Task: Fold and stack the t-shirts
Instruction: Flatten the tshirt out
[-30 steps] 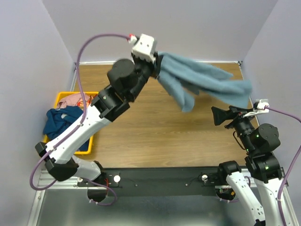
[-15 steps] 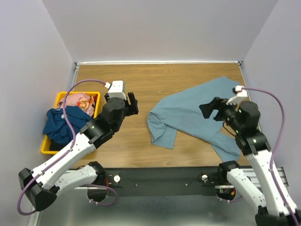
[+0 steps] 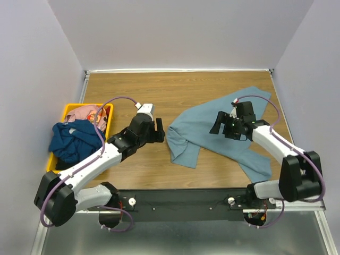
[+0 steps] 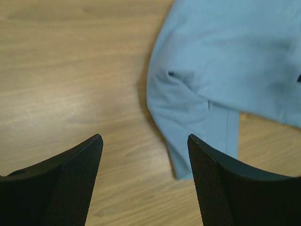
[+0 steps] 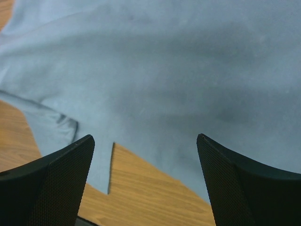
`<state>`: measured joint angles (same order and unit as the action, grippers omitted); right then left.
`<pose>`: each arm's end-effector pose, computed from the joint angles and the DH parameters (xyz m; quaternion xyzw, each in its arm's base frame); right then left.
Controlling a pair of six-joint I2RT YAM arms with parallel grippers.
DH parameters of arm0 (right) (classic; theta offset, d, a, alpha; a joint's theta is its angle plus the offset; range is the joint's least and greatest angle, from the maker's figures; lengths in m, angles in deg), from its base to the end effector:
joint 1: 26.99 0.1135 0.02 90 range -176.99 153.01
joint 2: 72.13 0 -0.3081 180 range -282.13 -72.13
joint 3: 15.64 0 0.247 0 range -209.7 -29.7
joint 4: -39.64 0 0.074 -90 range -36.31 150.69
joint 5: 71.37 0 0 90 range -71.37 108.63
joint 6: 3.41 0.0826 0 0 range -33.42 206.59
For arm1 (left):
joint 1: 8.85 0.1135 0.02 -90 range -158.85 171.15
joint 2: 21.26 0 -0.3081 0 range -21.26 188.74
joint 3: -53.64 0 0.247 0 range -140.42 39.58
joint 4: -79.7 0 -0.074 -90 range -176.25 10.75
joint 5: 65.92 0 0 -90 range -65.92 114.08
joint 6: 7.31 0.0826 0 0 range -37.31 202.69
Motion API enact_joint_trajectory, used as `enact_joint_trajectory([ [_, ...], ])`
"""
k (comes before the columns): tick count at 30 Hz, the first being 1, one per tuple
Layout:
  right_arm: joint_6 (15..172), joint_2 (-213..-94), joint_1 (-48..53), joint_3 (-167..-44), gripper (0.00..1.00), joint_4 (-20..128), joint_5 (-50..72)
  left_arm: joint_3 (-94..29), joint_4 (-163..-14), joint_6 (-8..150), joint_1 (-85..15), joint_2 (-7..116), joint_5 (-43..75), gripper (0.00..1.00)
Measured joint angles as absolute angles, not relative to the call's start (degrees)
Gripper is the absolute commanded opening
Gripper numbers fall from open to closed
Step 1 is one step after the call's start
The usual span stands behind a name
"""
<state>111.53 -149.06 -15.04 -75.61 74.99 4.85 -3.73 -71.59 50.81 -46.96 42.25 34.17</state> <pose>0.2707 0.0774 0.2195 0.0678 0.9379 0.2092 0.2683 0.2101 -0.1464 0.2741 0.0073 0.8839 -0.2006 0.4225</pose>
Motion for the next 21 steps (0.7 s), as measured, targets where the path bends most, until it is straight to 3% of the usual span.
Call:
enact_joint_trajectory([
  [8,112.6,-165.5,-15.0,-82.2,0.92,69.2,7.3,-4.2,-72.3,51.8,-49.7,49.6,26.0,0.83],
  [16,114.0,-172.2,-15.0,-88.2,0.92,65.9,8.8,-10.4,-68.9,54.7,-57.5,61.7,25.1,0.83],
  [21,114.2,-172.8,-15.0,-88.6,0.92,65.1,9.0,-14.4,-66.5,55.6,-61.2,68.7,26.1,0.75],
])
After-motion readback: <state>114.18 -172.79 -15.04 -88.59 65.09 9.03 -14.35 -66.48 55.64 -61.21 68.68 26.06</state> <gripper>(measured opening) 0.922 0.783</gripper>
